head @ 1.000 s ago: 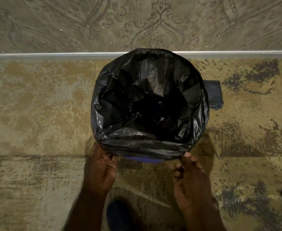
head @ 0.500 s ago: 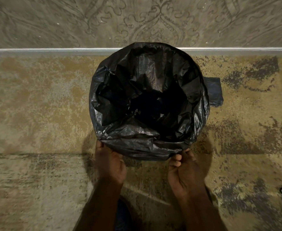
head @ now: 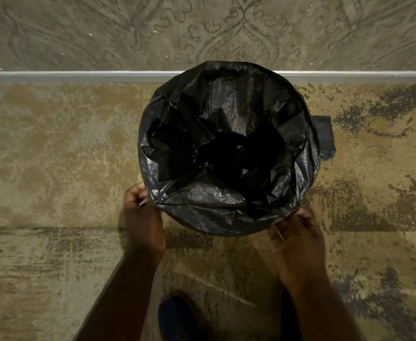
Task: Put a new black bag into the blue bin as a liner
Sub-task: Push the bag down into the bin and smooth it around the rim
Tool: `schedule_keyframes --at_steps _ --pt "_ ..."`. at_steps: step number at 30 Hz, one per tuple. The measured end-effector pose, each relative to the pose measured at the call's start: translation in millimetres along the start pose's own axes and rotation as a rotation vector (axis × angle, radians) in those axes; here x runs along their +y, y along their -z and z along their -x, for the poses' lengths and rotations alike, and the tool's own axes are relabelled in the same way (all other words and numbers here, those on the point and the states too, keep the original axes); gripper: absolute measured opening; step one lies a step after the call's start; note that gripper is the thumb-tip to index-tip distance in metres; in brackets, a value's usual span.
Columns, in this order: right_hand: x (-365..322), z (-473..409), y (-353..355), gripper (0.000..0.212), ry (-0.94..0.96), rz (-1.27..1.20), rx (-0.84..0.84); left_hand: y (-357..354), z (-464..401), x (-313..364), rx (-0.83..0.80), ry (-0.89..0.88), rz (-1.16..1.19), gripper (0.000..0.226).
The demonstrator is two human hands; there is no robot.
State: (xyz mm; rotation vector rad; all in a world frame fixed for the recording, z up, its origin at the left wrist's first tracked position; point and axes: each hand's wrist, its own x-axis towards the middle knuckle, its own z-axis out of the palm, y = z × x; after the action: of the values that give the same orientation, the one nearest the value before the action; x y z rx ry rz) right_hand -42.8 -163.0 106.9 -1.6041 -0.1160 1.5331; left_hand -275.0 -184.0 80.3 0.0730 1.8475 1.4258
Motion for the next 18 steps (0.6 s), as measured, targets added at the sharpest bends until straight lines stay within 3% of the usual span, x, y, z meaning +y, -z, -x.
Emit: schedule_keyframes --at_steps 2,5,8,9,11,12,14,18 --pt "-19 -1 -3 0.016 0.057 -0.010 0.061 3 -5 14 0.119 -0.024 0.065 0.014" --pt "-42 -4 -17 0.036 0.123 0.052 0.025 -8 4 34 0.155 -0.161 0.045 0.052" --pt "-40 -5 -35 0.056 0.169 0.365 0.038 -27 32 48 0.278 -0.608 -0.332 0.068" --pt "-37 -5 -38 0.052 0.171 0.416 0.055 -32 39 50 0.278 -0.773 -0.488 0.069" --pt "-29 -10 -38 0.031 0.092 0.334 0.047 -40 51 53 0.086 -1.047 -0.725 0.049" --pt "-26 -11 -38 0.027 0.057 0.281 0.041 -46 54 54 -0.104 -1.068 -0.784 0.037" --pt "-22 -12 -38 0.025 0.036 0.190 0.022 -60 51 53 -0.470 -0.947 -1.001 0.032" --pt "-22 -11 -43 0.018 0.083 0.066 0.038 -74 32 40 -0.961 -0.645 -1.780 0.050"
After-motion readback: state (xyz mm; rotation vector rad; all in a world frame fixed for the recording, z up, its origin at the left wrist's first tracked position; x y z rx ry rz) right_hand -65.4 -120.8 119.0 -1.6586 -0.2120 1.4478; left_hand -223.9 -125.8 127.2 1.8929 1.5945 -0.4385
